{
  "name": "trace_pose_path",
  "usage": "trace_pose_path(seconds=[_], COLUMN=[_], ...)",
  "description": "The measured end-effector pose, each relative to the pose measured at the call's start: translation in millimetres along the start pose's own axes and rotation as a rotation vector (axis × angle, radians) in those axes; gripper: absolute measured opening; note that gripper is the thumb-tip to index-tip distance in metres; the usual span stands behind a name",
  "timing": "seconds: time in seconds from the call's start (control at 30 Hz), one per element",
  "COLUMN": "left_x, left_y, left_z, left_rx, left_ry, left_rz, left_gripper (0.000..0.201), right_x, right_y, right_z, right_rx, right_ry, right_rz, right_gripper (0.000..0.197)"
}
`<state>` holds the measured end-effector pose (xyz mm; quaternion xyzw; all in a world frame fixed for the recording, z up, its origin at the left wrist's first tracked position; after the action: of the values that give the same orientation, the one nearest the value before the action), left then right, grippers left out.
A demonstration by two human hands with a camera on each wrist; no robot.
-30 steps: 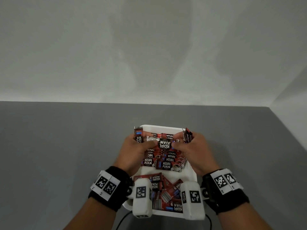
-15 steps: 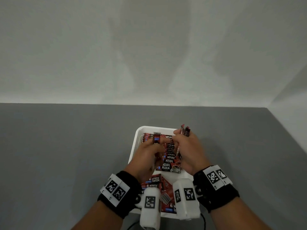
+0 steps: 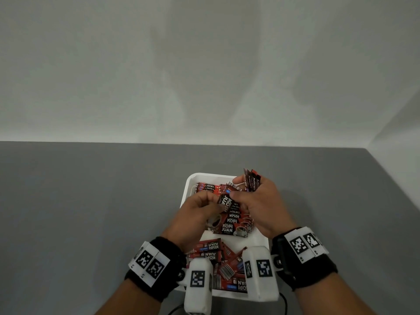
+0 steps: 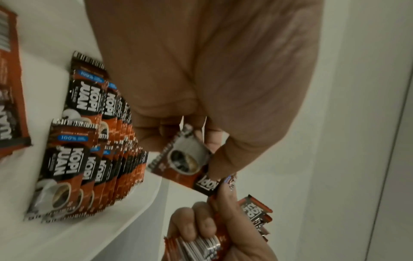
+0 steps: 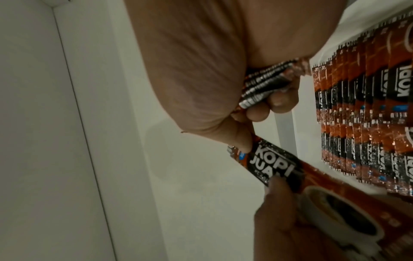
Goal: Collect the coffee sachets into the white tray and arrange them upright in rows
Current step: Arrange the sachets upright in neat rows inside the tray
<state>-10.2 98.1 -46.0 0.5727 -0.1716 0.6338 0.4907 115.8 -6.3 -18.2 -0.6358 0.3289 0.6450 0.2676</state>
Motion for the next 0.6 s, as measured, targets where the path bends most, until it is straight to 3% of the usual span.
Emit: trace_pose_path(seconds=[0.1,0.23,0.33,0.4,0.6], left_x=[3.1,11.5,12.8,10.6,10.0], left_y=[-1.1,-0.7,1.6,1.8,-0.7], left_z=[-6.5,0.0,17.5,24.5,29.1], left_rx=[0.114,0.256,0.150,0.094,0.074], left_ry=[-0.096,-0.174,-0.244,-0.272,-0.379], left_rz=[0.087,0.271,0.343,0.348,0.353], left_gripper=[0.016,0.004,0.007,0.009,0.020], right_x=[-2.0,-3.0,2.5,3.5,7.4], right_y=[1.5,9.0,7.1,5.1,7.5], right_z=[0.8,17.3,27.9,28.8,26.9], right_rx=[0.023,-0.036,-0.024,0.014,0.022], right_ry=[-0.057,-0.115,-0.094,-0.116,-0.202], right_rz=[-0.017,0.006,0.025,0.048,0.136], right_gripper=[0.021,0.017,0.026,0.016,0.019])
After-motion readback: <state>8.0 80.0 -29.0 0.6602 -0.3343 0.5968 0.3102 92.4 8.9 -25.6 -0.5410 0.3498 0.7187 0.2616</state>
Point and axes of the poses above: each hand's wrist, its own y-axis away from the middle knuckle, its own z-axis out of the palm, x = y × z, the point moved 4 cm from there along -y, towards the middle knuckle, and after that the axes turned 5 degrees about -z, right-handed, at the moved point
